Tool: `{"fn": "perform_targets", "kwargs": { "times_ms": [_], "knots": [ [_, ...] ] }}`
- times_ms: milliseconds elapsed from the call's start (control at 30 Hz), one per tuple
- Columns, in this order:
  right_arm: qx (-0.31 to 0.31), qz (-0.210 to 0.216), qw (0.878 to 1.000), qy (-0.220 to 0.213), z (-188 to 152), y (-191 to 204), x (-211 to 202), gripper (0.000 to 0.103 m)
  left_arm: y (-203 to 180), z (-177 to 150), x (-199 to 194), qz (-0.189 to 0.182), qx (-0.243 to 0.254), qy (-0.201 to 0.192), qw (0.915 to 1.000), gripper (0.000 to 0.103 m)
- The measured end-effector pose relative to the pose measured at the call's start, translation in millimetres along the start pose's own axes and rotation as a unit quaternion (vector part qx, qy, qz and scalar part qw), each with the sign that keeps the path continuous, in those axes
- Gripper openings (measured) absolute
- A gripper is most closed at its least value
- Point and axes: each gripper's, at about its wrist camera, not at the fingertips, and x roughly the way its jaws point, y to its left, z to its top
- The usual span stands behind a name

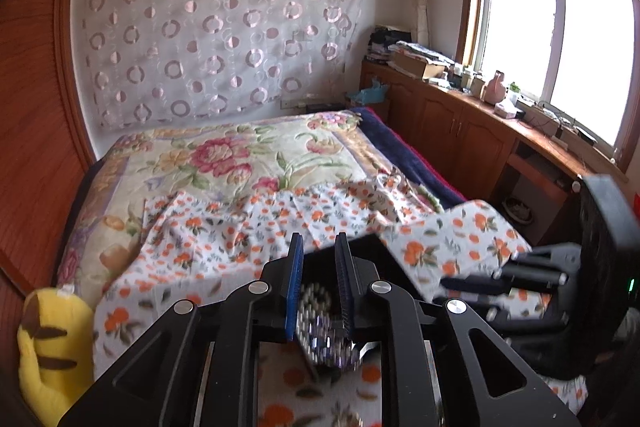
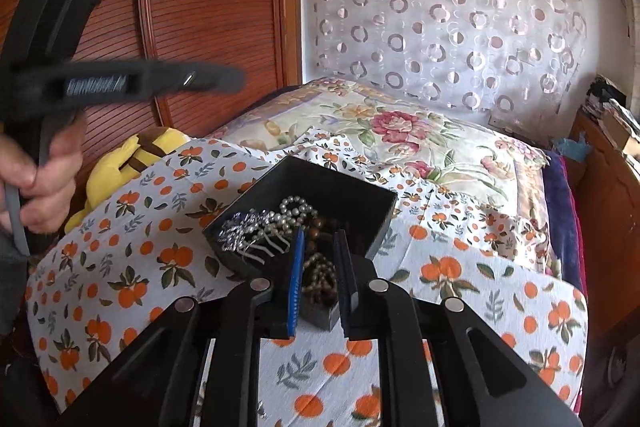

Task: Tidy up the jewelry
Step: 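Drop the pearl strand into the box with the left tool while the right tool releases the necklace, then grasp the red string bracelet with the left tool while the right tool grasps the green gem pendant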

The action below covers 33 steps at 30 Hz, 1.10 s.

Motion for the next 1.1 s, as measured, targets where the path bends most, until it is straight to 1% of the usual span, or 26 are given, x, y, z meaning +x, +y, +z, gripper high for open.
{"fn": "perform_targets", "kwargs": {
  "times_ms": [167,433,600,867,1100],
  "knots": [
    [0.009,-0.005,1.0,0.002,-15.3,7.4,-12.8,0.017,-4.5,-35.8,-16.8,0.016,0.01,0.009,0.9998,0.015],
    [0.013,-0.025,1.0,0.007,-36.4,25.4,-35.3,0.017,-3.7,-74.2,-41.7,0.012,0.0,0.022,0.9997,0.015],
    [0.018,-0.032,0.999,0.009,-49.8,35.4,-48.7,0.017,-11.1,-93.9,-47.4,0.009,0.003,0.03,0.9995,0.015],
    [0.025,-0.035,0.999,0.024,-74.5,47.1,-57.0,0.017,-20.3,-131.0,-40.5,0.001,-0.004,0.058,0.9983,0.015],
    [0.035,-0.025,0.998,0.045,-92.8,53.7,-48.5,0.017,-24.5,-154.3,-26.1,-0.008,-0.006,0.091,0.9958,0.016]
  ]
}}
